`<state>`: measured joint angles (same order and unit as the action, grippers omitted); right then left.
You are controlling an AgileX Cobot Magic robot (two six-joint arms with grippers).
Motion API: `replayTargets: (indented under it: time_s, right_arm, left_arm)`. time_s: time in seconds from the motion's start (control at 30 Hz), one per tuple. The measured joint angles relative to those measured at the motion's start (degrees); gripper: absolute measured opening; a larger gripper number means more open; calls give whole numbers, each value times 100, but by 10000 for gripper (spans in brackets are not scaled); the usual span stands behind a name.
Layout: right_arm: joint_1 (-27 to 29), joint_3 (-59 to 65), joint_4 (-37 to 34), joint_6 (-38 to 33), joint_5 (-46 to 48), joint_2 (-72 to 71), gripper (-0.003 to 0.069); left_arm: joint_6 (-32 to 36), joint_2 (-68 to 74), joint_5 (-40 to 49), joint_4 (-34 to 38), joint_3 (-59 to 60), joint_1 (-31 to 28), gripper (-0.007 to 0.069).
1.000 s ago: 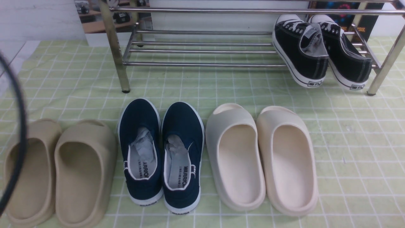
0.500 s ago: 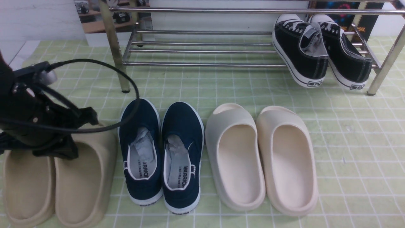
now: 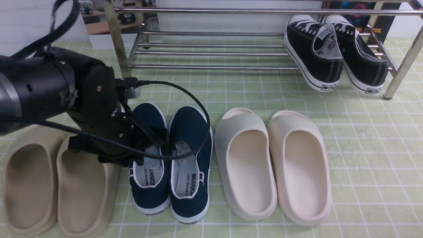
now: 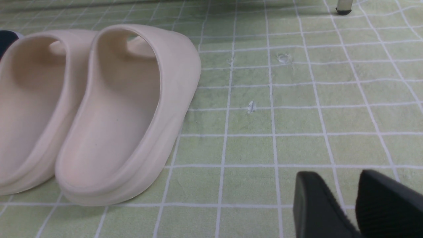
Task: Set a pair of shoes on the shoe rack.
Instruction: Use the left arm to grab the shoe closest to it, then use the left arm to put a shoe into the shoe rack
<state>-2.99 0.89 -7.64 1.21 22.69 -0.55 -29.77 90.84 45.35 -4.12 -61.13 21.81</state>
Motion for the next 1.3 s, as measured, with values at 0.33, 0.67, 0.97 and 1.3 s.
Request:
replayTargets:
  time_s: [0.33,0.67,0.97,1.3]
  right_arm:
    - [0,0,0,6,0,0,237]
    - [0,0,0,6,0,0,237]
    - [0,0,0,17,0,0,237]
    - [0,0,0,17,0,0,237]
  left_arm:
    - [-389,861,-423,-428,-7,0,162]
    - [-602,-248,496,-1021,-326,23,18]
    - [141,389,1049,-735,-2517,-76,18]
    - [325,2741,1074,-446,-5491,-262,18]
